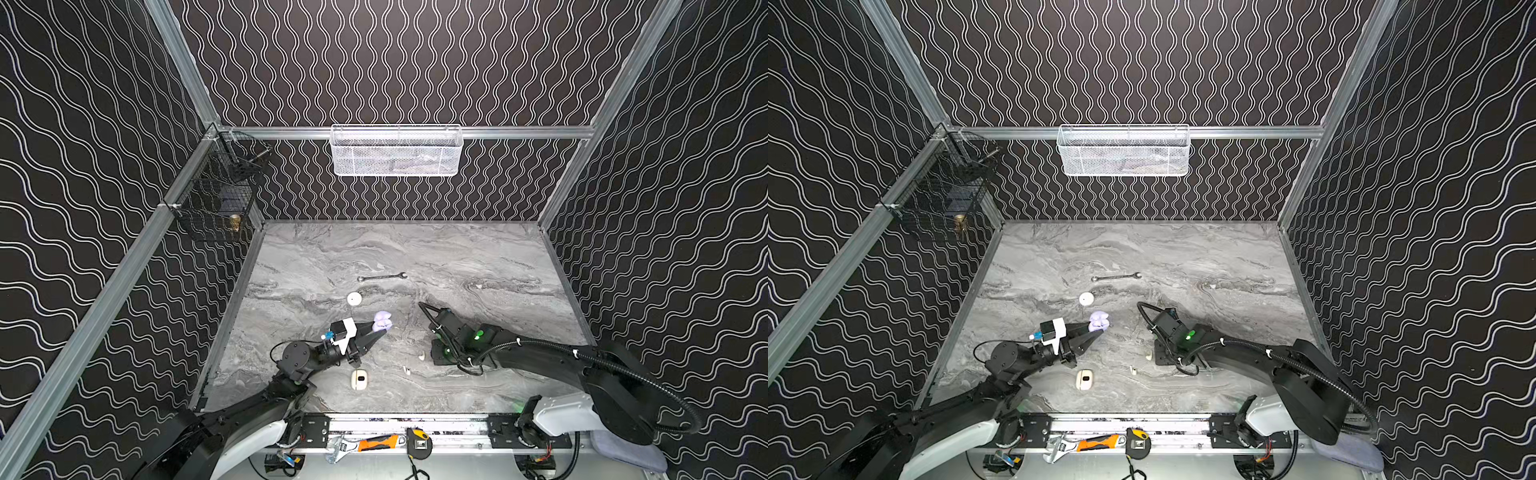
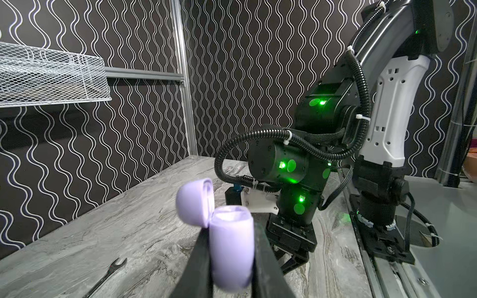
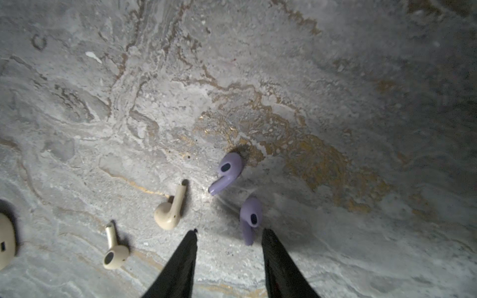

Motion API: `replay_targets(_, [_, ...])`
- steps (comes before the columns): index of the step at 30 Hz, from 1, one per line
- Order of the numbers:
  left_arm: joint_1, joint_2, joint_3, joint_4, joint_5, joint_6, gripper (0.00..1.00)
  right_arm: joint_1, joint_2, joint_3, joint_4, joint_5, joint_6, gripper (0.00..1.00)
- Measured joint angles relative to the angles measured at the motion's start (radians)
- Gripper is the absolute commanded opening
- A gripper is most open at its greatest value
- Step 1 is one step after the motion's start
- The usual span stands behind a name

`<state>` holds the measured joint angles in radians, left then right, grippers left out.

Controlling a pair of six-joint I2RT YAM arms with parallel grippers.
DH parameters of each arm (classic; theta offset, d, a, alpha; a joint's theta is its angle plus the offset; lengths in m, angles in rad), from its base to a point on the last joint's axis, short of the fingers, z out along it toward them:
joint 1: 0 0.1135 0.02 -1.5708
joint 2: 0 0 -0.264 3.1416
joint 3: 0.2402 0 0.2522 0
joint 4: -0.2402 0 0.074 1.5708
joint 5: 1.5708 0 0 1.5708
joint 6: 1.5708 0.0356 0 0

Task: Insert the wireless bluetooth earbuds into the charging case
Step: 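Release the case with the right gripper and lower it over the purple earbuds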

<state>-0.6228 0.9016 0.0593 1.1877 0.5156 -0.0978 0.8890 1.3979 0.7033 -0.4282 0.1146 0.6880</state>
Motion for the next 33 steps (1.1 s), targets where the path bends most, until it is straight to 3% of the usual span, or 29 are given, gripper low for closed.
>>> replay_targets(26, [0.0, -0.086, 0.001, -0.047, 0.012, 0.026, 0.0, 0.0, 0.143, 0.08, -0.064, 0.076, -0.042, 0.39])
replay_targets(33, [0.0, -0.087, 0.001, -0.055, 0.012, 0.026, 0.0, -0.001, 0.145, 0.076, -0.07, 0.093, -0.042, 0.33])
